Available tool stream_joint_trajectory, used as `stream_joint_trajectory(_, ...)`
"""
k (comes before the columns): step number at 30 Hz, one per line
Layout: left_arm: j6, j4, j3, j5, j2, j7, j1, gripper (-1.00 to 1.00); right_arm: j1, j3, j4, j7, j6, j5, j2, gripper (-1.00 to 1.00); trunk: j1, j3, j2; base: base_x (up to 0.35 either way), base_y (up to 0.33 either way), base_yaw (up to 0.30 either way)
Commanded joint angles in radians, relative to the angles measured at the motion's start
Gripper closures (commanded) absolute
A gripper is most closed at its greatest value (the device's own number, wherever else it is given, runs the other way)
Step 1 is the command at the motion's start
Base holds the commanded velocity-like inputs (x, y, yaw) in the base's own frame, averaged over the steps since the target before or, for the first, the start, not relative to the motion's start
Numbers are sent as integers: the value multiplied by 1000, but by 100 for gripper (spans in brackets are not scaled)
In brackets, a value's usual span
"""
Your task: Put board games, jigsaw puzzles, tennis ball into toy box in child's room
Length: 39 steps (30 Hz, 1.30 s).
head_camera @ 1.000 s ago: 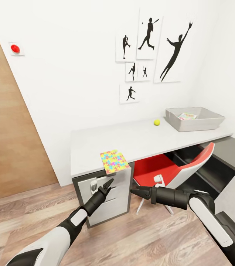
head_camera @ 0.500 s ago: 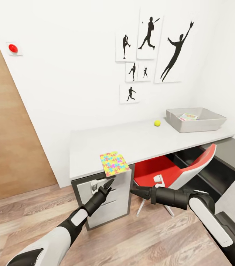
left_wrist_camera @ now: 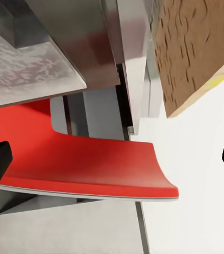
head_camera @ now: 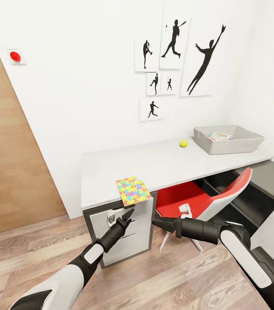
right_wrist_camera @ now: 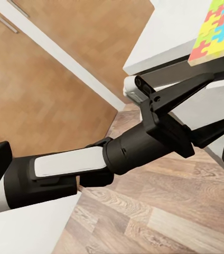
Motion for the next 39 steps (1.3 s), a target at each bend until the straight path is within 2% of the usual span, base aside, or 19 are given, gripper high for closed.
stream_joint_trajectory(1, 10, 0, 6, 1, -1, -3, 0, -100, -1, 1, 0, 0, 4, -4, -1, -100, 0, -1, 0, 0, 0, 0)
stream_joint_trajectory(22, 10, 0, 7, 0, -1, -3, 0, -100, -1, 1, 0, -2, 4, -4, -1, -100, 0, -1, 0, 0, 0, 0)
stream_joint_trajectory(36, 11, -1, 6, 0, 0, 0, 0, -100, -1, 1, -1, -6, 4, -4, -1, -100, -54, 43, 98, 0, 0, 0)
stream_joint_trajectory(39, 10, -1, 6, 0, -1, 1, 0, -100, -1, 4, 1, -26, 4, -4, 0, -100, -65, 52, 119, 0, 0, 0)
